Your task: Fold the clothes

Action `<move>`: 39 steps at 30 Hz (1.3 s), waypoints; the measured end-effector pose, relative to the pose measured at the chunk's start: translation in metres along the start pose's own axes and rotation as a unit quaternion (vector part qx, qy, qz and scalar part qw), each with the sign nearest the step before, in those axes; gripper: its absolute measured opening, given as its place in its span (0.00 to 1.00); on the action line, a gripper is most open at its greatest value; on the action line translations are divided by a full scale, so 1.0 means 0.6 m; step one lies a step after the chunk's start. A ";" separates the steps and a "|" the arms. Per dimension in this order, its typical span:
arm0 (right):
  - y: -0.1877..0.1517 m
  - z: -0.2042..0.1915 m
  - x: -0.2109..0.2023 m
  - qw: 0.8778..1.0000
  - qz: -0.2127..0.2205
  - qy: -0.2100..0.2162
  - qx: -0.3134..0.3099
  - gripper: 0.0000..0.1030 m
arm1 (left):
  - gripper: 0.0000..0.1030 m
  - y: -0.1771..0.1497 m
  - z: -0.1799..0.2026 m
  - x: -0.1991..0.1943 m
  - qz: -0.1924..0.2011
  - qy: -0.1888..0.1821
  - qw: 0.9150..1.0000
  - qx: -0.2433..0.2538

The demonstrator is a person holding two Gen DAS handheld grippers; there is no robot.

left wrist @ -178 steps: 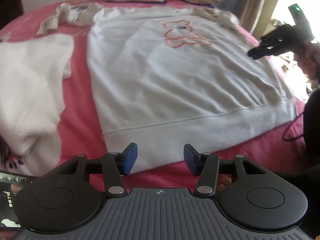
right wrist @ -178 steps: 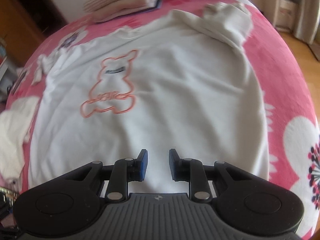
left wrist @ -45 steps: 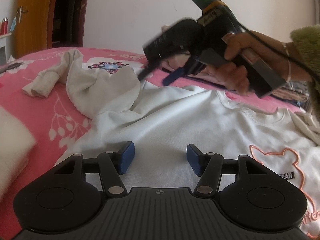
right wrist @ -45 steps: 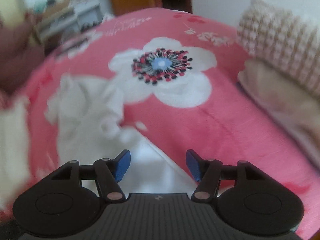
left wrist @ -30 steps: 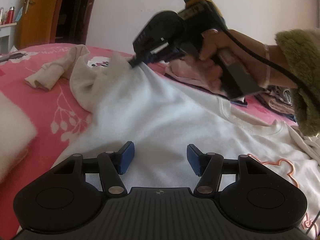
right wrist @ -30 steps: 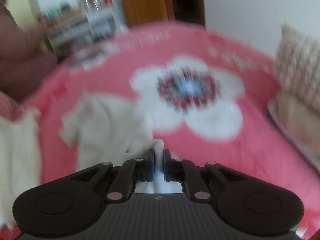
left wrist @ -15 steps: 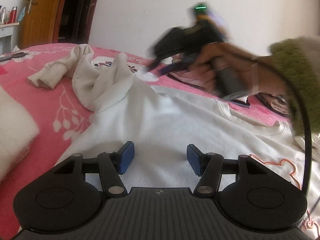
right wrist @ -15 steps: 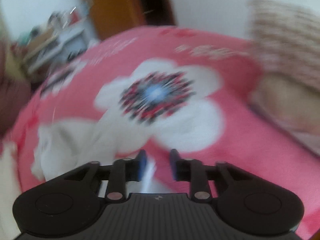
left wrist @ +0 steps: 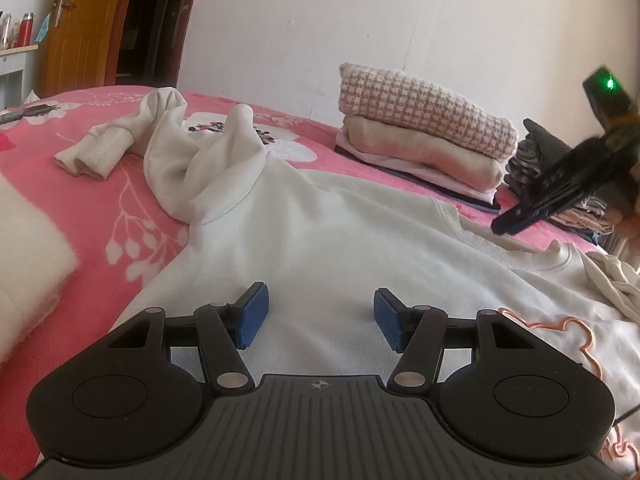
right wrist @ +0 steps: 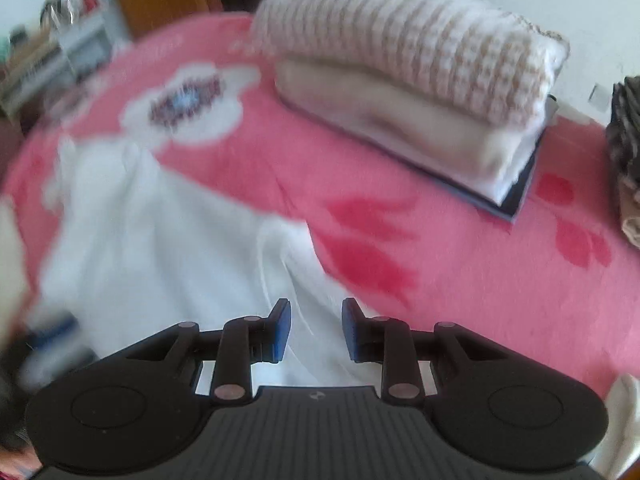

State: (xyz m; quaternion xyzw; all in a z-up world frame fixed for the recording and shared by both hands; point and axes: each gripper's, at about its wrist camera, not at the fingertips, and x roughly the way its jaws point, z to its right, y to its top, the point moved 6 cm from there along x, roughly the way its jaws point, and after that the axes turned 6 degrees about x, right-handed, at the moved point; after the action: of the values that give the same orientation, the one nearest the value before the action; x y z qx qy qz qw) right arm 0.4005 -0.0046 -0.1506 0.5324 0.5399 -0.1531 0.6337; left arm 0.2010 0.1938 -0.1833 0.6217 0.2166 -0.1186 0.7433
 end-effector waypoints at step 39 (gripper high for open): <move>-0.033 0.193 -0.030 0.986 -0.097 0.020 0.136 0.17 | 0.57 -0.001 -0.001 -0.001 0.002 0.001 1.000 0.002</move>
State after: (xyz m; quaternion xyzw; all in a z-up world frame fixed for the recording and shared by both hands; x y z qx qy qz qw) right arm 0.4390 -0.1160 -0.1629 0.5621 0.5756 -0.2752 0.5263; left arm 0.1999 0.1941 -0.1838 0.6238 0.2162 -0.1172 0.7419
